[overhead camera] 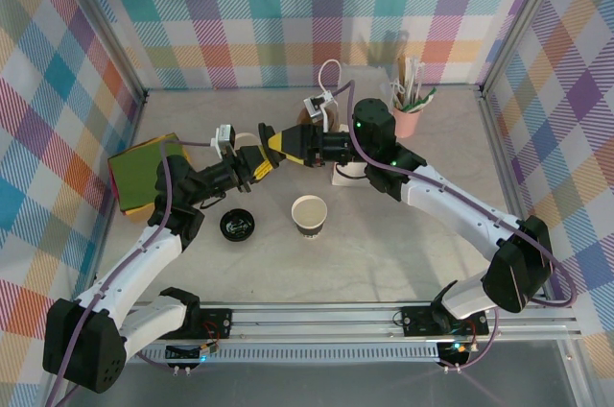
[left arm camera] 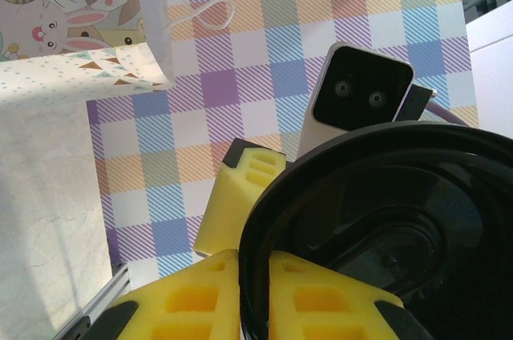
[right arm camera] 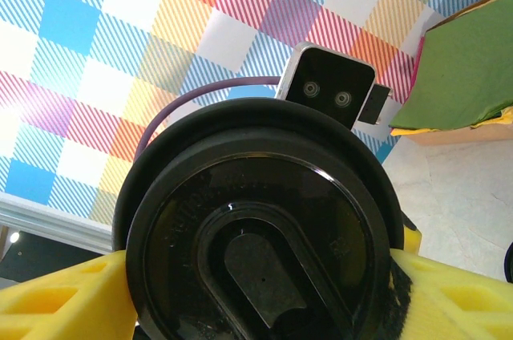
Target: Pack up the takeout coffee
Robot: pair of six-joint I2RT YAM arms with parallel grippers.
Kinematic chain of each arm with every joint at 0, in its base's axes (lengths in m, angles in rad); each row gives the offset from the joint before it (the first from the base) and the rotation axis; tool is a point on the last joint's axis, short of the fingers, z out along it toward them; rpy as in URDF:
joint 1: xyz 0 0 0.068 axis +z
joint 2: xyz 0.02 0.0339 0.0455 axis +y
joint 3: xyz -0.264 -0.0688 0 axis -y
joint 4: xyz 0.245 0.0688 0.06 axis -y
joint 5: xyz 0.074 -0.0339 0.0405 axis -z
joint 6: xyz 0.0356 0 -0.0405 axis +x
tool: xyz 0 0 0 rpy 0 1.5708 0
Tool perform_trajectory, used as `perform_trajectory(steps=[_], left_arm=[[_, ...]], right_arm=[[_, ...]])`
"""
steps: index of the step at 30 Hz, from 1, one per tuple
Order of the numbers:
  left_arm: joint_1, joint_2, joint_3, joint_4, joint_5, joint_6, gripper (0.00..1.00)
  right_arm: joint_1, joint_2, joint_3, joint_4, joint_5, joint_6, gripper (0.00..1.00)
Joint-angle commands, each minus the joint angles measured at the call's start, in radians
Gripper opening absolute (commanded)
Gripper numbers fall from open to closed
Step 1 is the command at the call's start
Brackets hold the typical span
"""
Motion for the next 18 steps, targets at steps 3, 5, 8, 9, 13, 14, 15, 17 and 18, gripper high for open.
perform_trajectory(steps=[3,5,8,9,13,14,15,17,18], left_arm=[[-0.012,-0.013,0.004,0.012,0.018,0.009,0.36],[-0.011,-0.014,0.007,-0.005,0.019,0.021,0.43],[-0.009,-0.025,0.024,-0.069,0.026,0.060,0.51],[-0.007,-0.034,0.035,-0.119,0.026,0.089,0.58],[0.017,-0.101,0.089,-0.412,-0.011,0.254,0.81],[0.022,-0.119,0.103,-0.485,-0.028,0.296,0.81],[0.029,-0.136,0.122,-0.568,-0.051,0.345,0.82],[0.039,-0.163,0.155,-0.701,-0.096,0.420,0.82],[0.042,-0.174,0.169,-0.764,-0.119,0.451,0.82]], right_arm=[[0.001,-0.011,0.028,0.013,-0.003,-0.026,0.74],[0.002,-0.015,0.028,-0.004,0.004,-0.039,0.74],[0.000,-0.033,0.032,-0.074,0.032,-0.093,0.75],[0.000,-0.043,0.033,-0.107,0.044,-0.117,0.75],[-0.004,-0.081,0.052,-0.270,0.105,-0.231,0.75],[-0.007,-0.089,0.054,-0.299,0.115,-0.252,0.75],[-0.009,-0.096,0.058,-0.335,0.131,-0.275,0.75],[-0.013,-0.107,0.061,-0.397,0.153,-0.314,0.75],[-0.015,-0.110,0.065,-0.427,0.163,-0.330,0.75]])
